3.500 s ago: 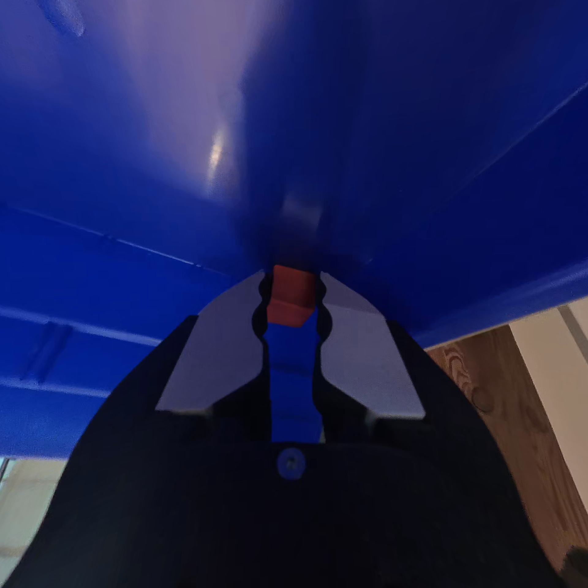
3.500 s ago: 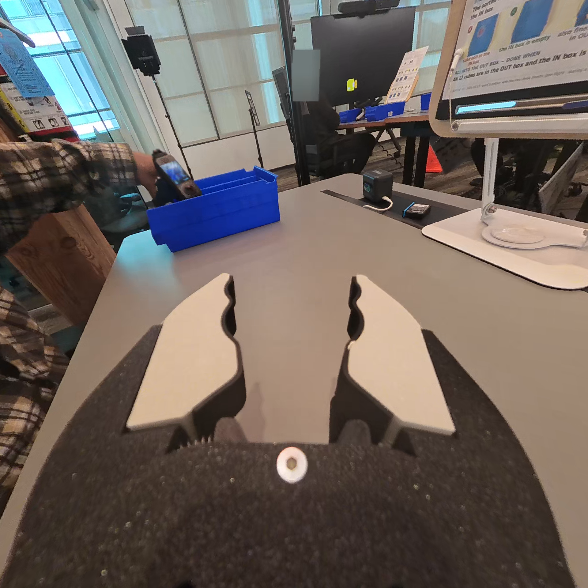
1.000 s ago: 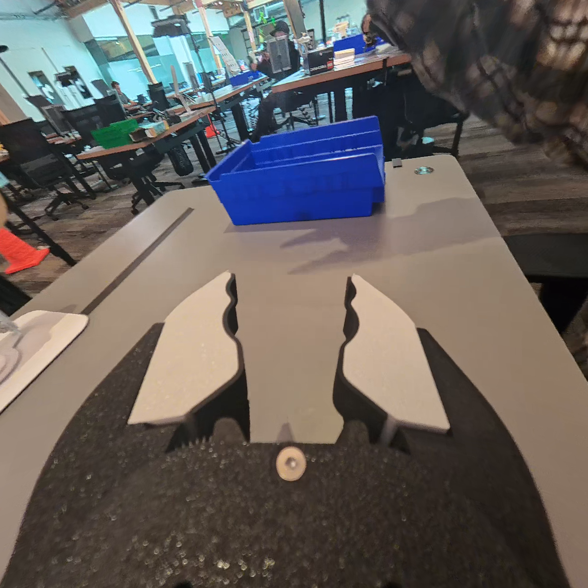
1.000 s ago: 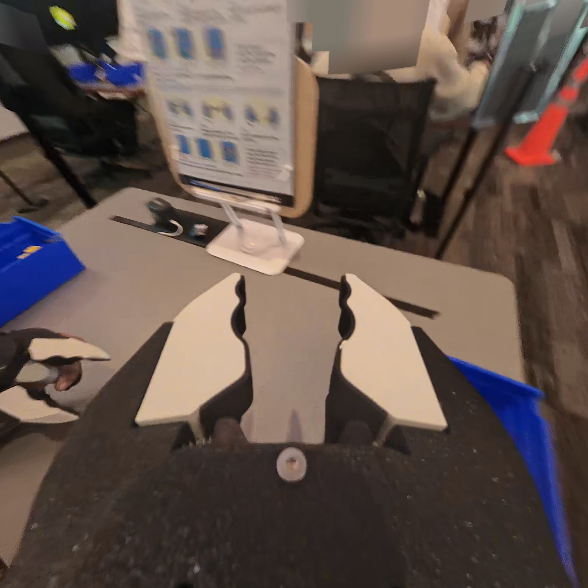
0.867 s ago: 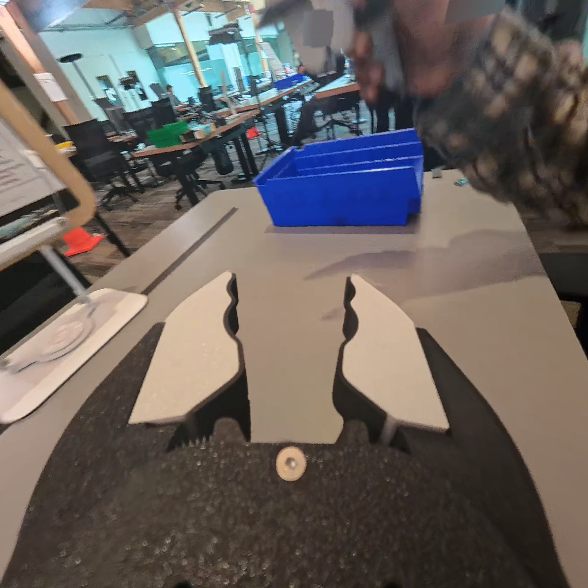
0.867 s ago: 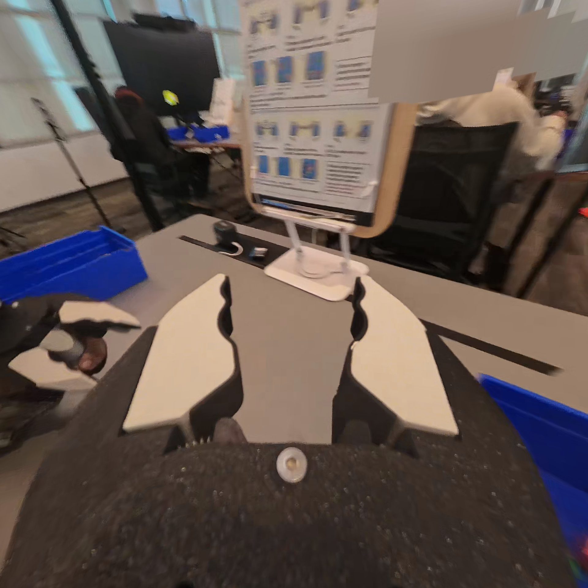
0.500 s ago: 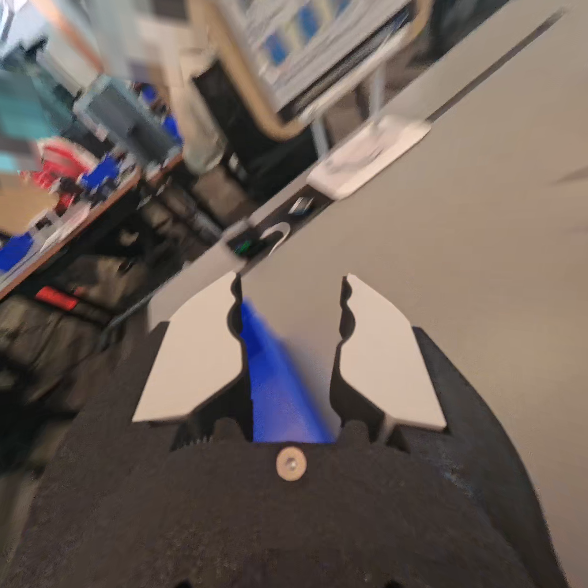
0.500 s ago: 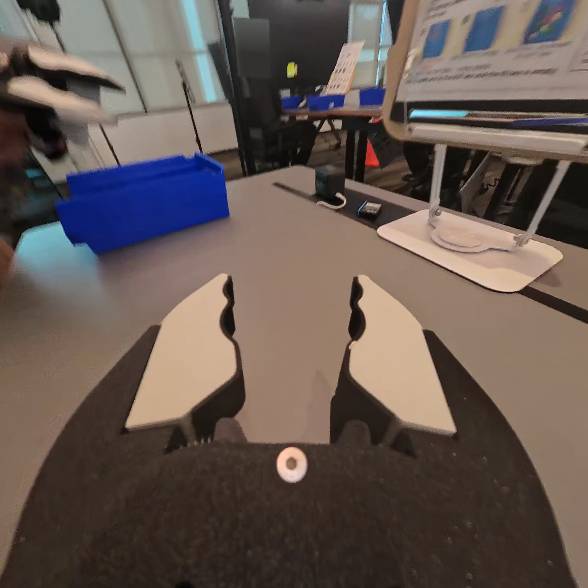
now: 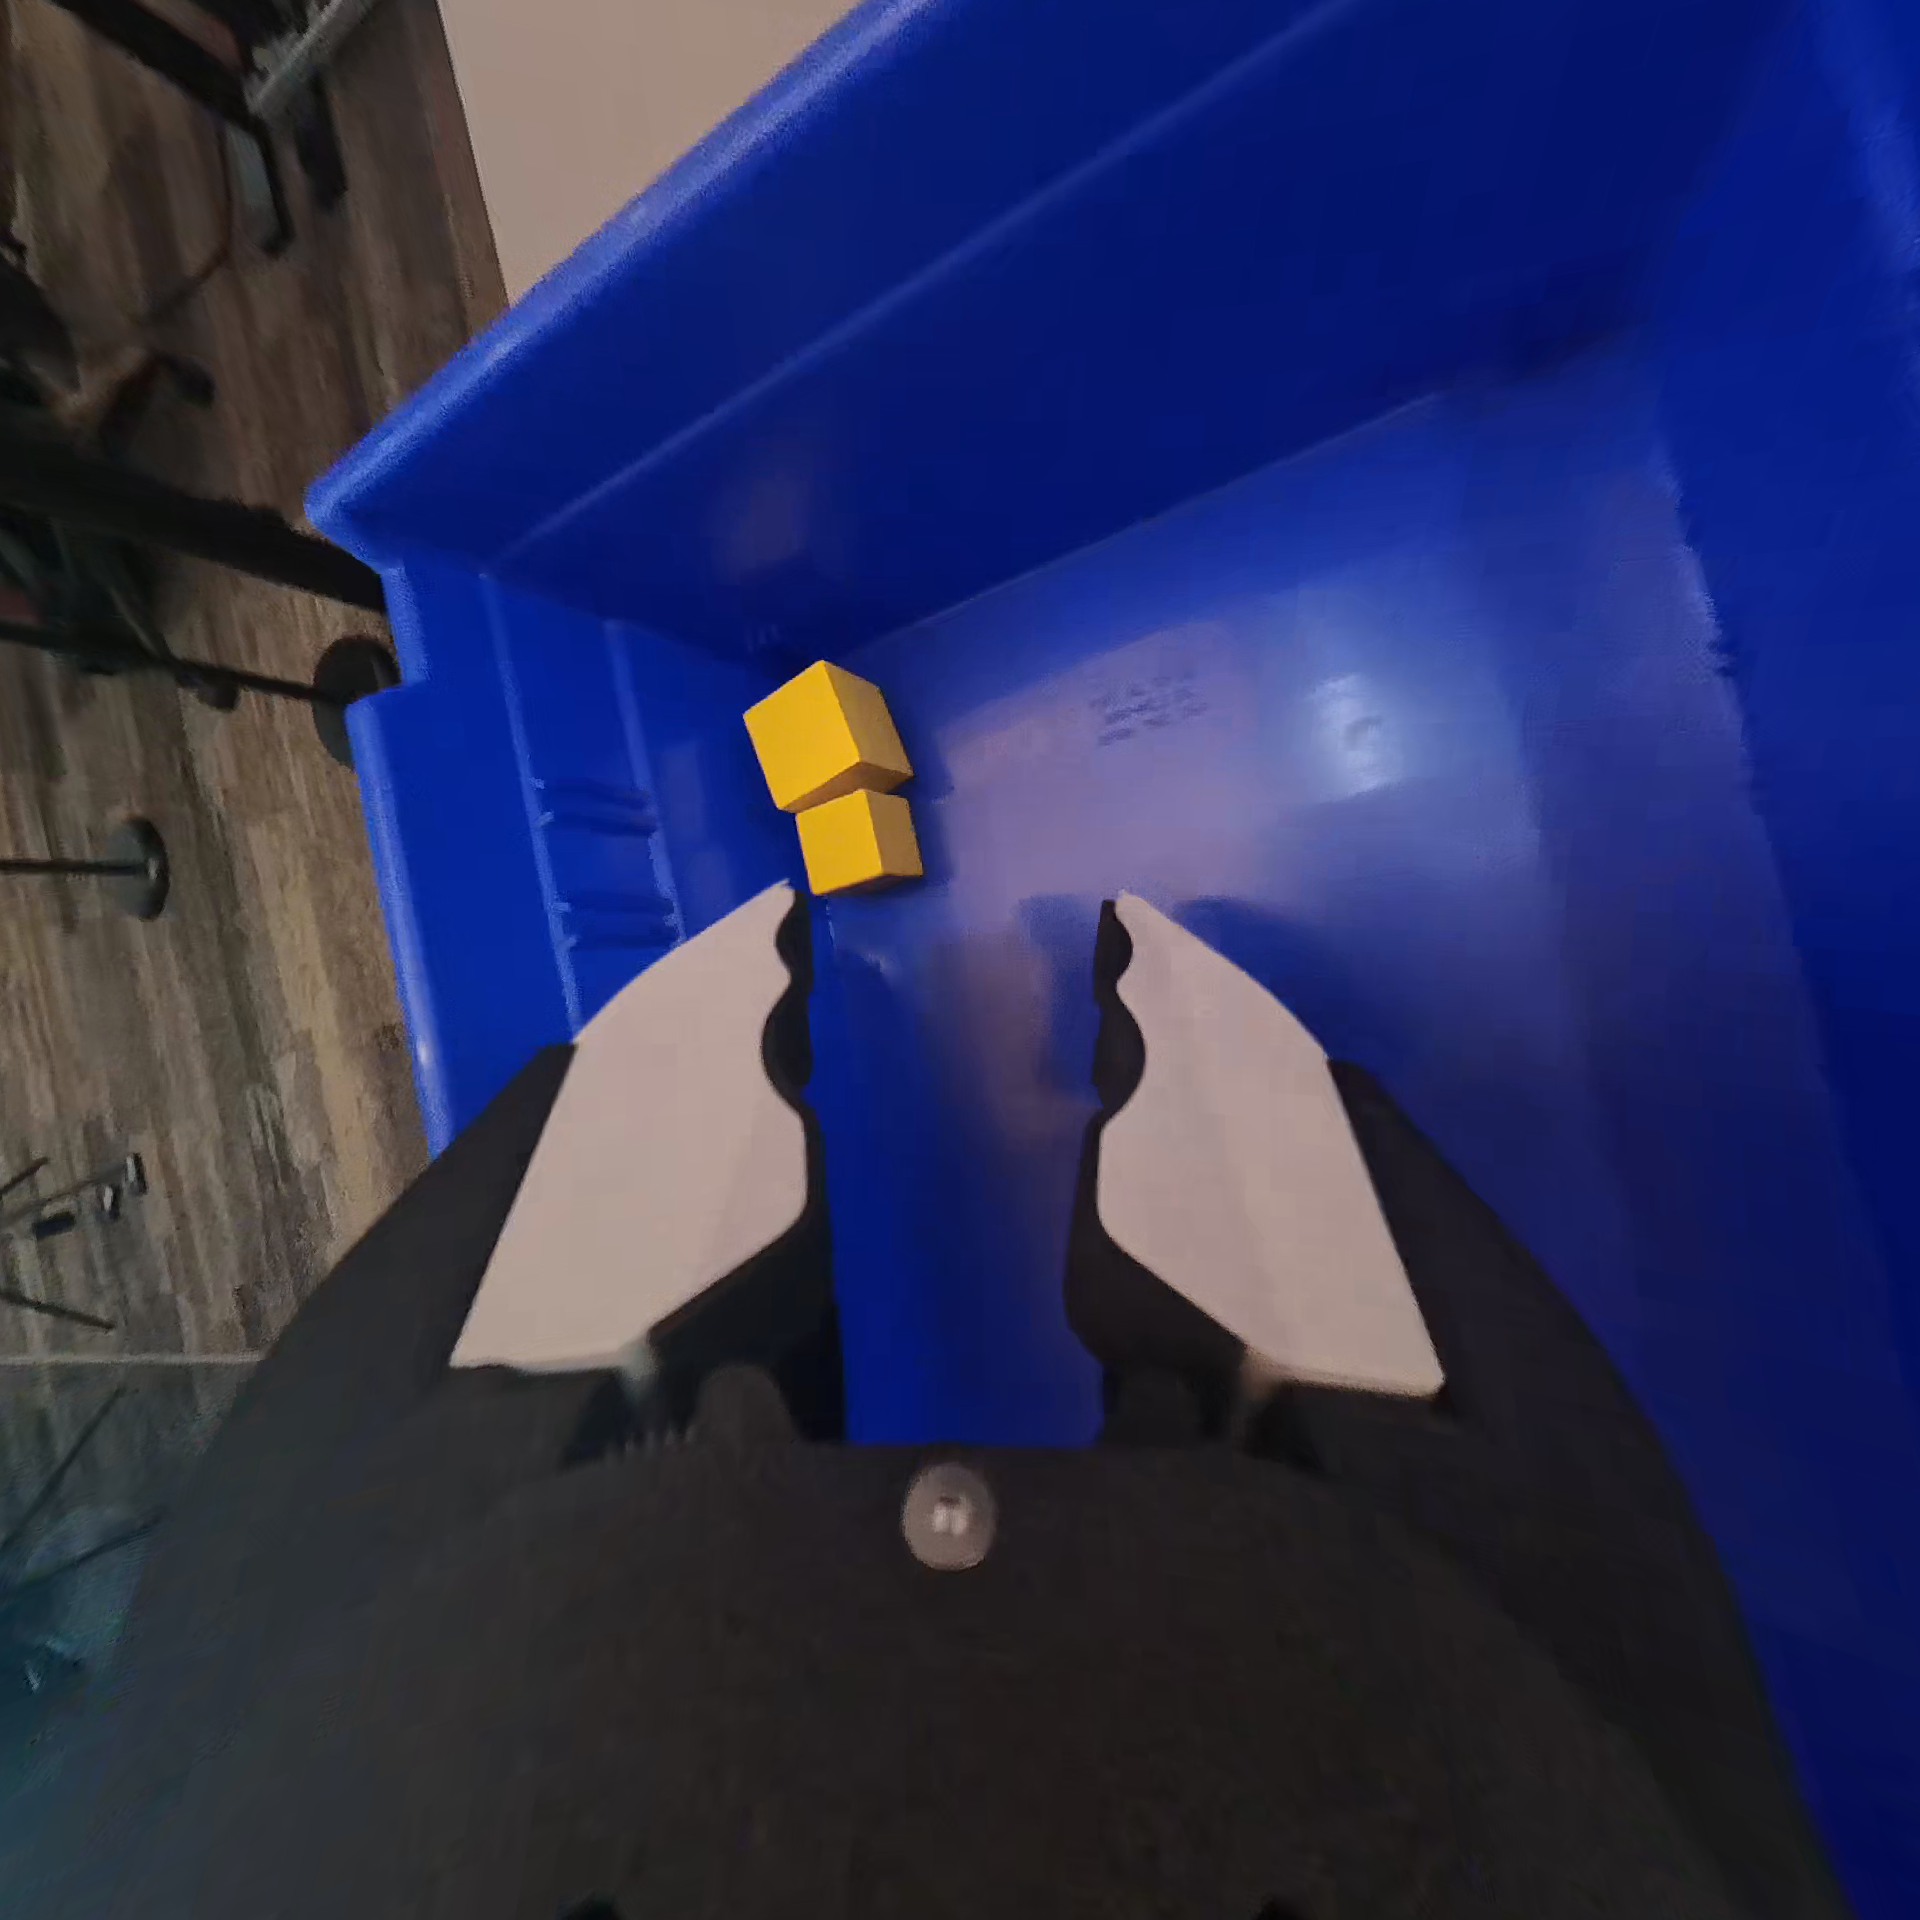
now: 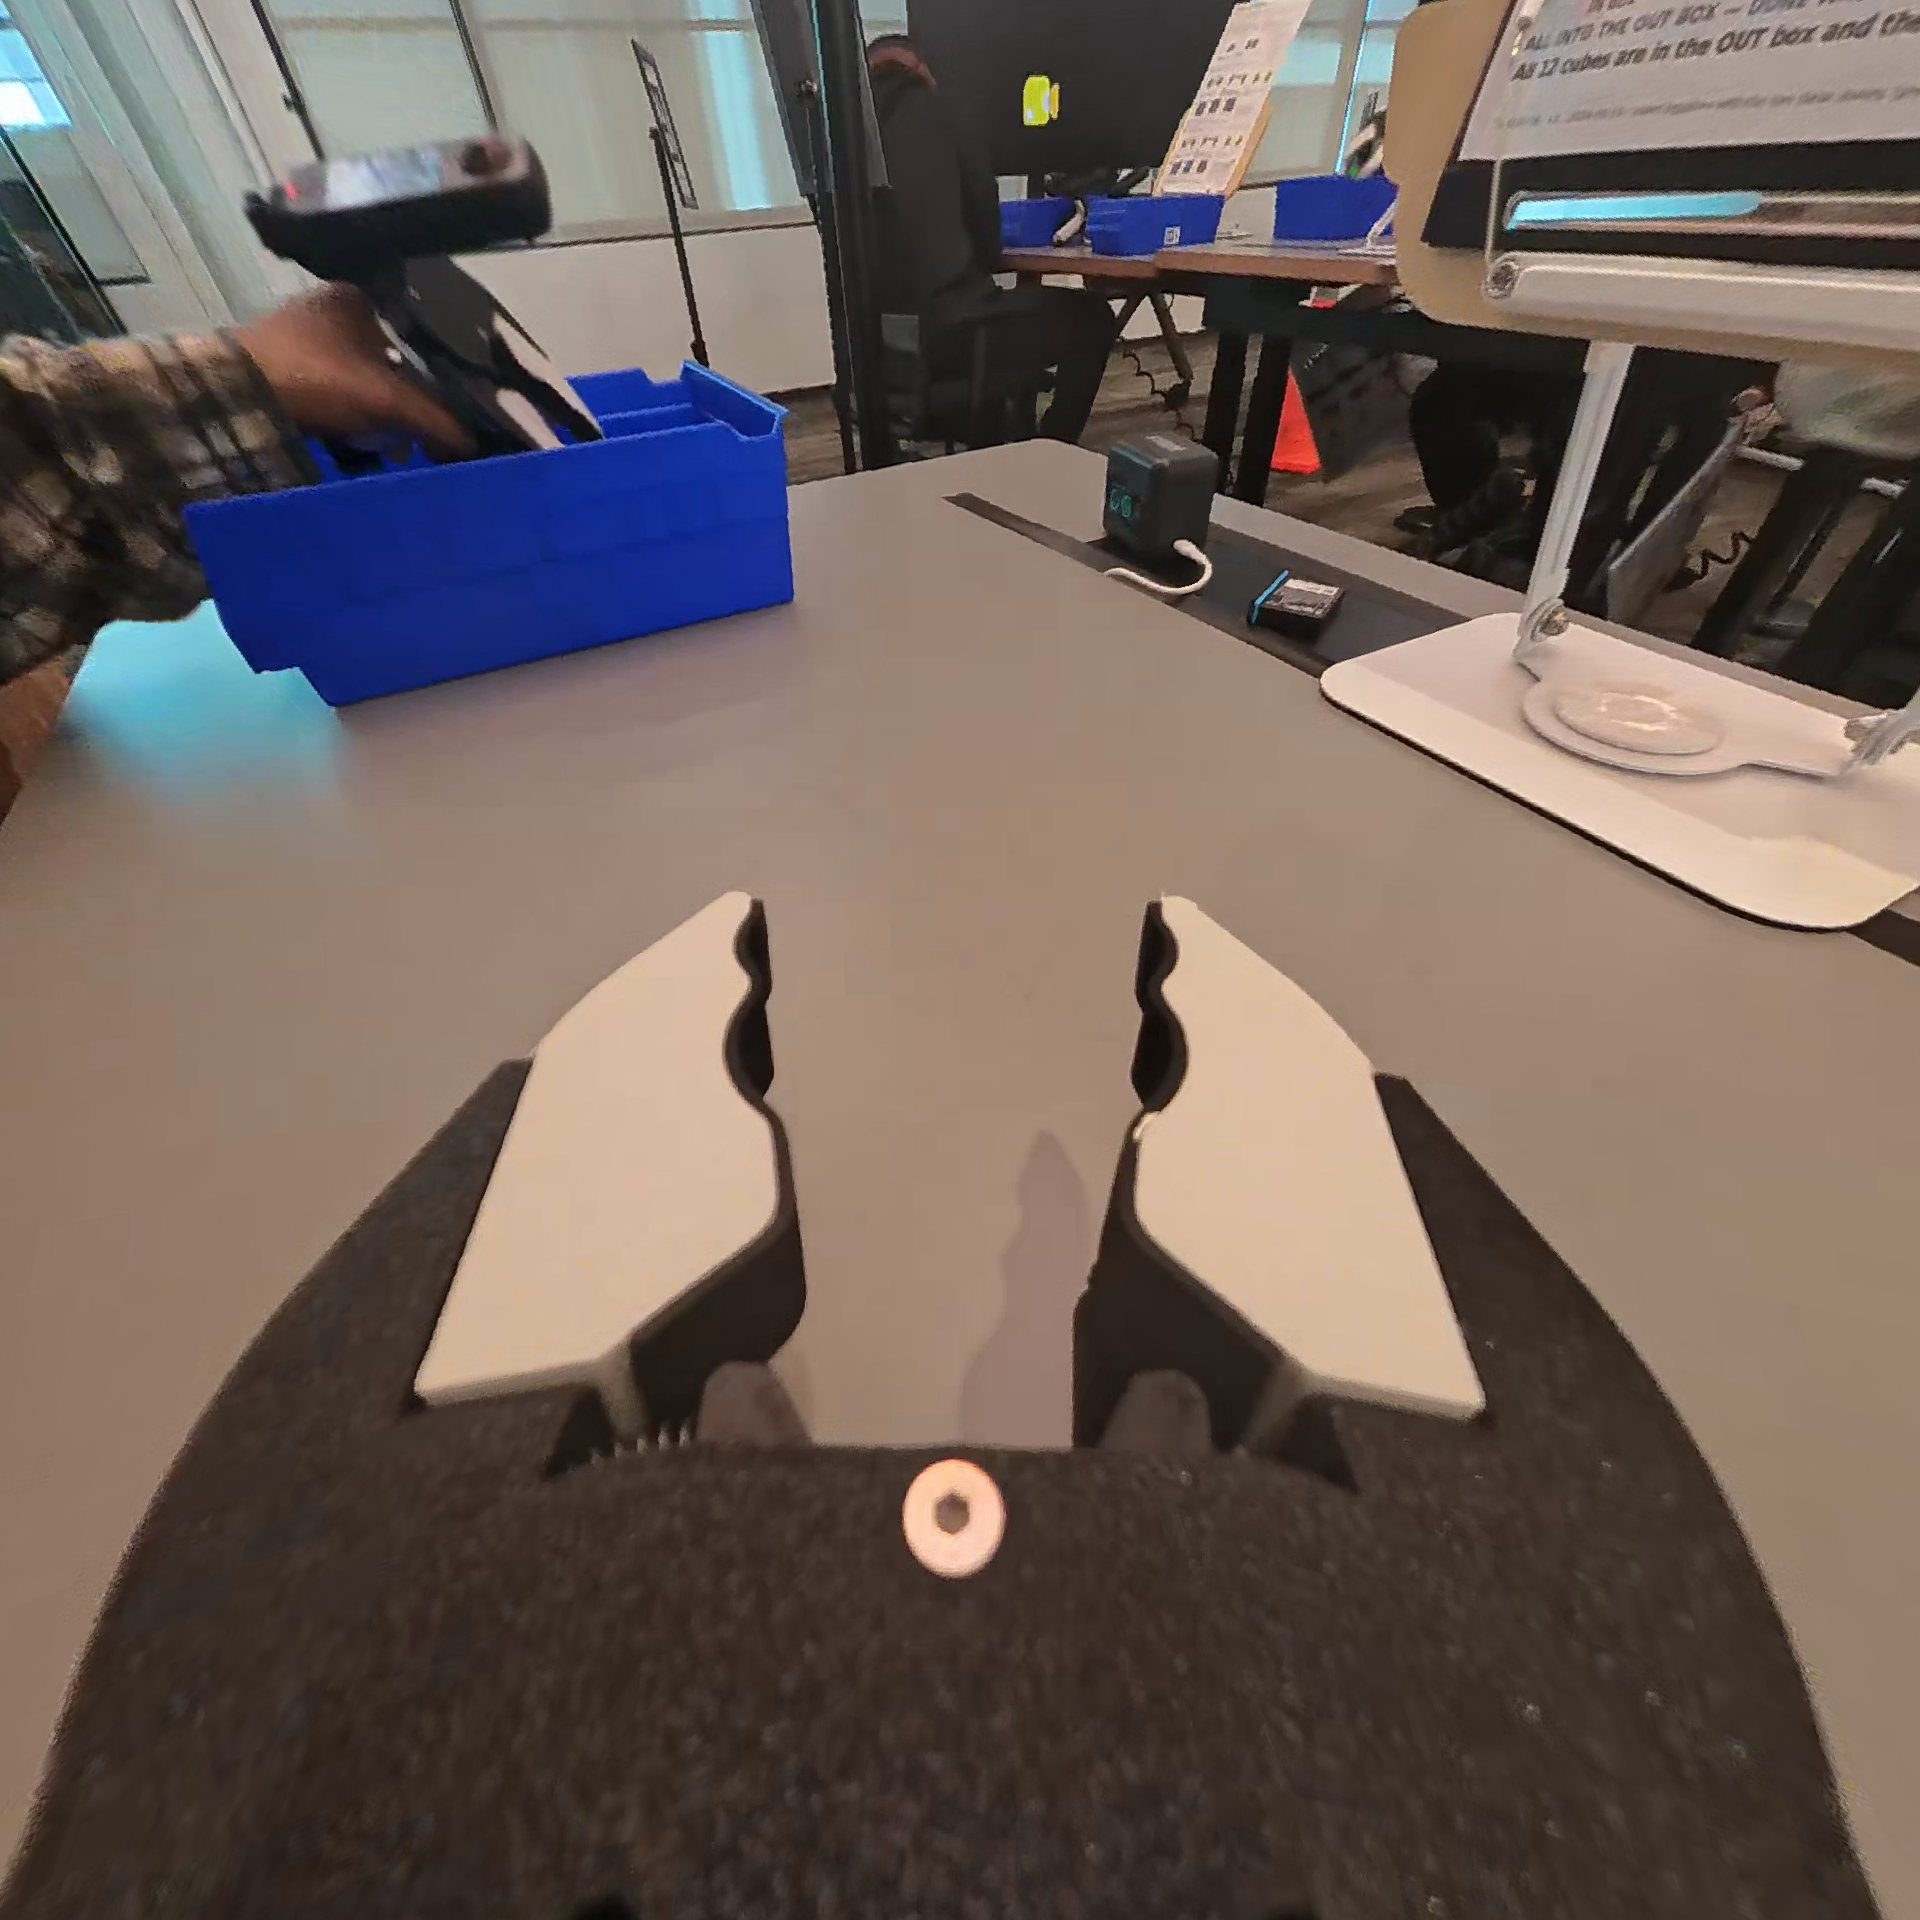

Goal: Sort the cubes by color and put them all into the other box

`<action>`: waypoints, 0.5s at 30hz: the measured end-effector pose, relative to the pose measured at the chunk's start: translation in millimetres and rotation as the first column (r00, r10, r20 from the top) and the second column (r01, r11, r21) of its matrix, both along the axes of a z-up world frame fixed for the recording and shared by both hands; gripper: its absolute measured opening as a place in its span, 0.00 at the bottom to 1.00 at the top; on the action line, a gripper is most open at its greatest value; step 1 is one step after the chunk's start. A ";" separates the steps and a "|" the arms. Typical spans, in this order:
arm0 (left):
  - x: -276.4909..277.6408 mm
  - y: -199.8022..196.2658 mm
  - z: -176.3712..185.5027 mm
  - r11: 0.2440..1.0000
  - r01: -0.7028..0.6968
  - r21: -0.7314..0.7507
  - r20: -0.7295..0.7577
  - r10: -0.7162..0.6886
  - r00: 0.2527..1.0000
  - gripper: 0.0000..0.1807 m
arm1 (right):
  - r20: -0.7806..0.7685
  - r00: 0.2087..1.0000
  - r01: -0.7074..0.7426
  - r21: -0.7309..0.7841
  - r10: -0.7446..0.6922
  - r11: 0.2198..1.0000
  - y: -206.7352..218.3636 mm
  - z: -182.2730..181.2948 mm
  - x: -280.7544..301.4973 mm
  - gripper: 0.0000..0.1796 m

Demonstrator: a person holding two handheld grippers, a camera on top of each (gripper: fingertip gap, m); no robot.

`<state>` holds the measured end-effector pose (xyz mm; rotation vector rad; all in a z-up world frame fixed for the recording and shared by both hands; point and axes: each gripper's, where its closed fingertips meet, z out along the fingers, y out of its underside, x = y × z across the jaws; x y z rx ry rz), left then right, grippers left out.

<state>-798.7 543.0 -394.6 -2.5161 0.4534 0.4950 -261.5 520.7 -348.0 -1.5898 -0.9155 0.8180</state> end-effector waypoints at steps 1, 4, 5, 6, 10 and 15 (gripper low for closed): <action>-4.7 3.3 -5.1 1.000 -0.020 -0.012 -0.006 0.020 1.000 0.29 | -0.002 1.000 0.001 -0.003 -0.001 1.000 0.6 0.1 1.3 0.38; -16.7 10.9 -19.1 0.996 -0.074 -0.057 -0.016 0.073 0.997 0.28 | -0.004 1.000 0.002 -0.008 -0.002 1.000 1.7 0.1 4.5 0.38; -20.7 13.0 -23.0 0.994 -0.086 -0.071 -0.026 0.084 0.996 0.28 | -0.004 1.000 0.000 -0.011 -0.001 1.000 1.7 0.0 5.3 0.38; -23.5 15.2 -26.8 0.992 -0.092 -0.085 -0.029 0.090 0.996 0.28 | -0.005 1.000 0.000 -0.014 0.000 1.000 1.8 -0.1 6.2 0.38; -26.8 23.7 -35.1 0.990 -0.076 -0.121 -0.028 0.073 0.997 0.23 | -0.009 1.000 -0.012 -0.031 0.011 0.999 1.0 -0.6 7.2 0.38; 1.0 12.0 -32.7 0.982 0.028 -0.188 0.135 -0.002 0.991 0.26 | -0.027 0.999 -0.028 -0.039 0.027 0.999 -1.7 3.4 7.5 0.38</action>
